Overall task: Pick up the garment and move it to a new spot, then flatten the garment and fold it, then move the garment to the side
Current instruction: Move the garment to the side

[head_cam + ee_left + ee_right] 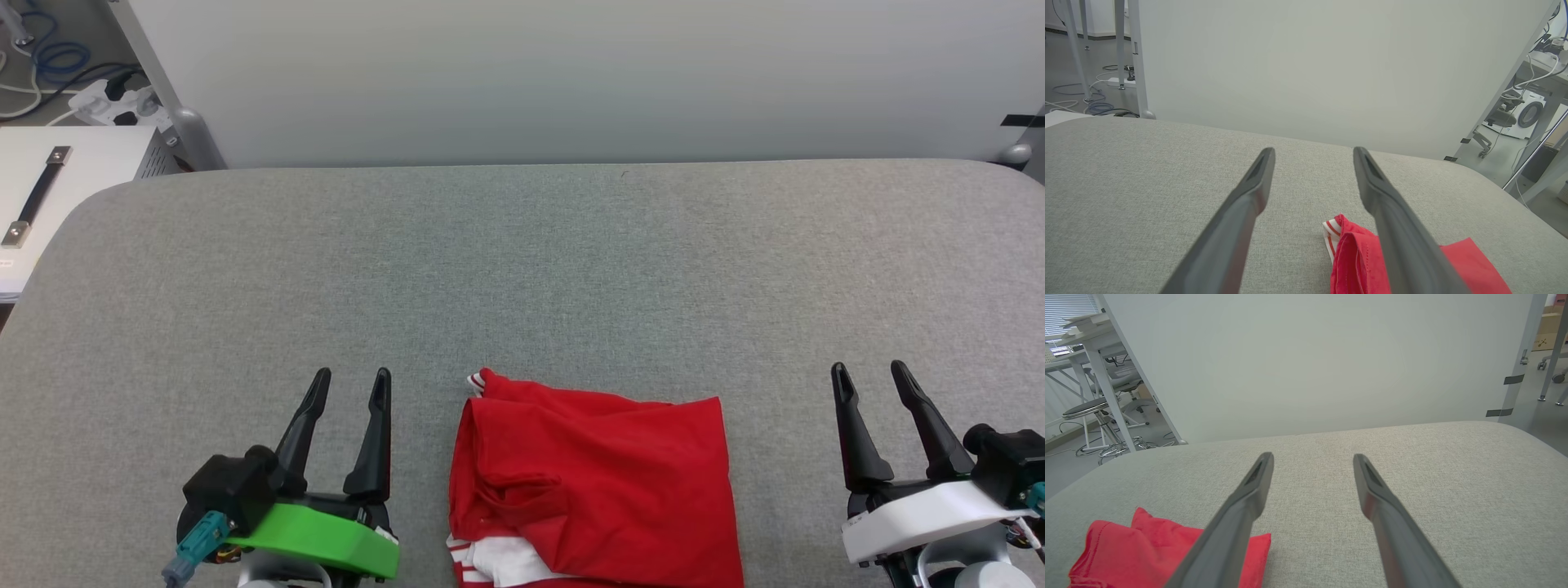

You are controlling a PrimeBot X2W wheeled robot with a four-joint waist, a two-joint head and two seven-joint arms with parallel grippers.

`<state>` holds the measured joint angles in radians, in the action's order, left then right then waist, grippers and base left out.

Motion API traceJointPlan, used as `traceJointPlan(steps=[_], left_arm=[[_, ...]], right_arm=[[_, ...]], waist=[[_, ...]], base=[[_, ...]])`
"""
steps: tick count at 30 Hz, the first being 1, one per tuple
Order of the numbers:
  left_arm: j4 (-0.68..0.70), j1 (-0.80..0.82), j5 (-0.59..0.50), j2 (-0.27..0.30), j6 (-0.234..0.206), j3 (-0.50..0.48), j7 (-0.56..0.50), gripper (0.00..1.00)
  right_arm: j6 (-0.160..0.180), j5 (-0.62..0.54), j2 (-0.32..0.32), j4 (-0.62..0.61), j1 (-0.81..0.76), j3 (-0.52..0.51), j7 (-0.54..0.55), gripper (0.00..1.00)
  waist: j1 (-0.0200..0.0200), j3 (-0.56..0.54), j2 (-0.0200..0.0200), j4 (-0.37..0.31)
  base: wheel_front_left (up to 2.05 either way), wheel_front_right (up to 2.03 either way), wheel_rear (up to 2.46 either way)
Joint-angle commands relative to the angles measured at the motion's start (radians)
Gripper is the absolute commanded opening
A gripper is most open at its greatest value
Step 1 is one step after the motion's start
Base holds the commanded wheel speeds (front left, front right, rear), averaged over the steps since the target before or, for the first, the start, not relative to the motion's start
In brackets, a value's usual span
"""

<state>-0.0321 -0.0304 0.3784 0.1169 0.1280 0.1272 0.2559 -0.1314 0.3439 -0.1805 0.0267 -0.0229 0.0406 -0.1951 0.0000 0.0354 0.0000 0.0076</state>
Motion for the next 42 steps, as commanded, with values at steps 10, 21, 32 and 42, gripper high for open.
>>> traceJointPlan(steps=[10, 21, 32, 42], left_arm=[[-0.001, 0.001, -0.005, -0.002, 0.003, 0.010, 0.006, 1.00], [0.000, 0.033, -0.006, 0.002, 0.003, 0.025, 0.006, 1.00], [-0.010, 0.080, -0.002, -0.001, 0.003, 0.056, 0.006, 1.00], [-0.013, 0.097, 0.000, 0.001, 0.003, 0.065, 0.006, 1.00]], right_arm=[[0.001, 0.033, -0.023, -0.014, 0.004, 0.029, 0.143, 1.00], [0.001, 0.135, -0.018, -0.137, 0.025, 0.050, 0.767, 1.00], [0.001, 0.021, 0.071, -0.123, 0.093, 0.025, 1.114, 1.00], [0.001, -0.022, 0.111, -0.008, 0.113, 0.052, 1.115, 1.00]], waist=[[0.0000, 0.024, 0.0000, 0.010], [0.0000, 0.095, 0.0000, 0.044], [0.0000, 0.152, 0.0000, 0.107], [0.0000, 0.178, 0.0000, 0.144]], base=[[0.00, 0.00, 0.00], [0.00, 0.00, 0.00], [0.00, 0.00, 0.00], [0.00, 0.00, 0.00]])
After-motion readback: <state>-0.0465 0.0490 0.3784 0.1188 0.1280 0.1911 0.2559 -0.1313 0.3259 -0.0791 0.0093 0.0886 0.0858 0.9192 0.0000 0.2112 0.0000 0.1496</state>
